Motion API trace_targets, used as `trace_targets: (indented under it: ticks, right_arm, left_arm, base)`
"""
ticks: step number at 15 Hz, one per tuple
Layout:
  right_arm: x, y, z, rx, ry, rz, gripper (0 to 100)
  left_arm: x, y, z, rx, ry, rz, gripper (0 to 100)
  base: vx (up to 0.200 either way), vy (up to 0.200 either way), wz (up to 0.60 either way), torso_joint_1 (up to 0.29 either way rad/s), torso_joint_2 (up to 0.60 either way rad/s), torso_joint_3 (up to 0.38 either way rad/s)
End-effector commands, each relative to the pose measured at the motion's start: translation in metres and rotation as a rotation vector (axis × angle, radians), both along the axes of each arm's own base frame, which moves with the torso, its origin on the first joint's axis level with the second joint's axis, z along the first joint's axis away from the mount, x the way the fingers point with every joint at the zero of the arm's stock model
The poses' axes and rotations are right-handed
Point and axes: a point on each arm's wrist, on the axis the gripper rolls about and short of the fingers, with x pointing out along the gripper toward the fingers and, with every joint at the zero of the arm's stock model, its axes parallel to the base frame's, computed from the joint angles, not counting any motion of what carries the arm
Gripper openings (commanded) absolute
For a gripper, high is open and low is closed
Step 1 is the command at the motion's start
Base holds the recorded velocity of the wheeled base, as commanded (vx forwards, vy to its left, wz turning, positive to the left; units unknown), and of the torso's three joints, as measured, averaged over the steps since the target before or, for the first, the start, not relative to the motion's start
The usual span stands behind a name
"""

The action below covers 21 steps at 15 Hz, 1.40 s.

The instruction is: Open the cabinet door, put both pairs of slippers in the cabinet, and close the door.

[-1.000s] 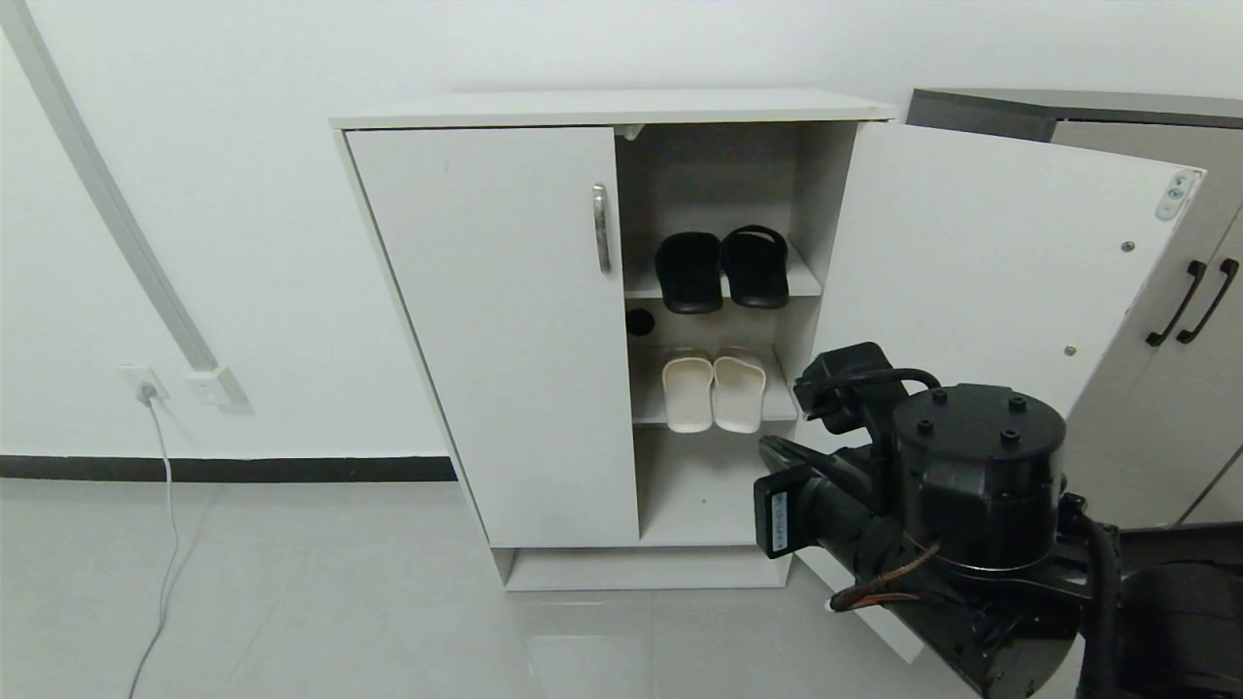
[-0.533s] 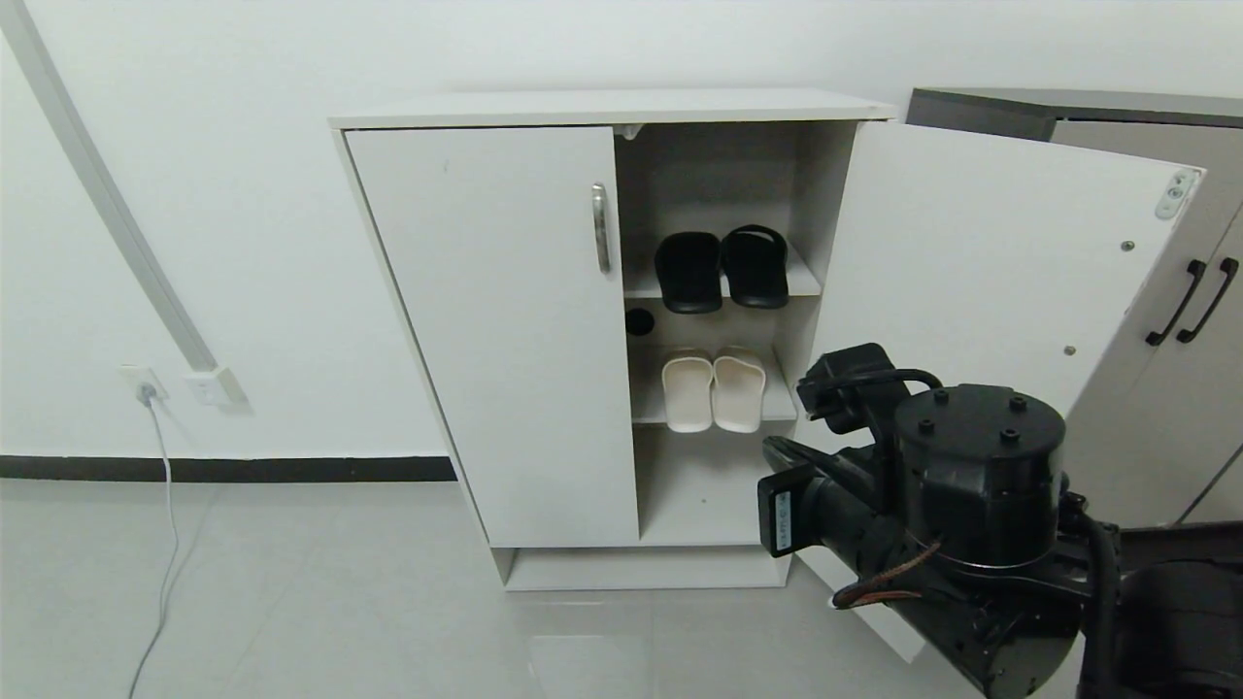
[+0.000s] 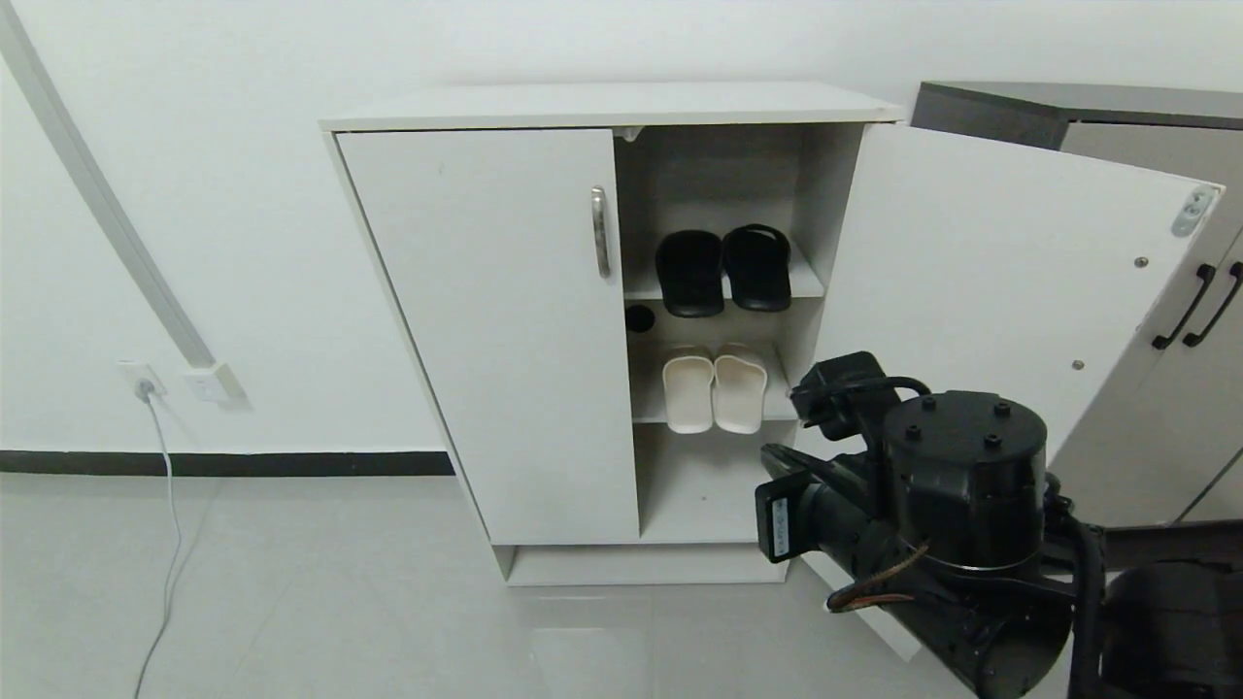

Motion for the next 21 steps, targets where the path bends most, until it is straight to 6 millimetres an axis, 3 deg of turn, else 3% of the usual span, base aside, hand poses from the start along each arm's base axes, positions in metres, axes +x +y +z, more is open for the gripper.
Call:
trace_targets:
  ticks: [1,11,21]
  right_arm:
    - [-0.0004,0.0013,-0.0008,0.0,0.0,0.003,0]
    - [-0.0007,0.0009,-0.003,-0.005,0.004,0.004,0]
    - [-0.0012,0.001,-0.0035,-0.007,0.006,0.006,0]
  left_arm:
    - [0.0001,0.0,0.0003,0.0,-0.002,0.0,0]
    - [0.0001,0.0,0.0002,-0.002,-0.001,0.0,0]
    - [0.0,0.0,0.0002,0.0,-0.002,0.0,0]
  base:
    - [0.0,0.0,0.0,0.041,-0.56,-0.383]
    - [0.0,0.0,0.0,0.098,-0.48,-0.346]
    - [0.0,0.0,0.0,0.185,-0.5,-0.32]
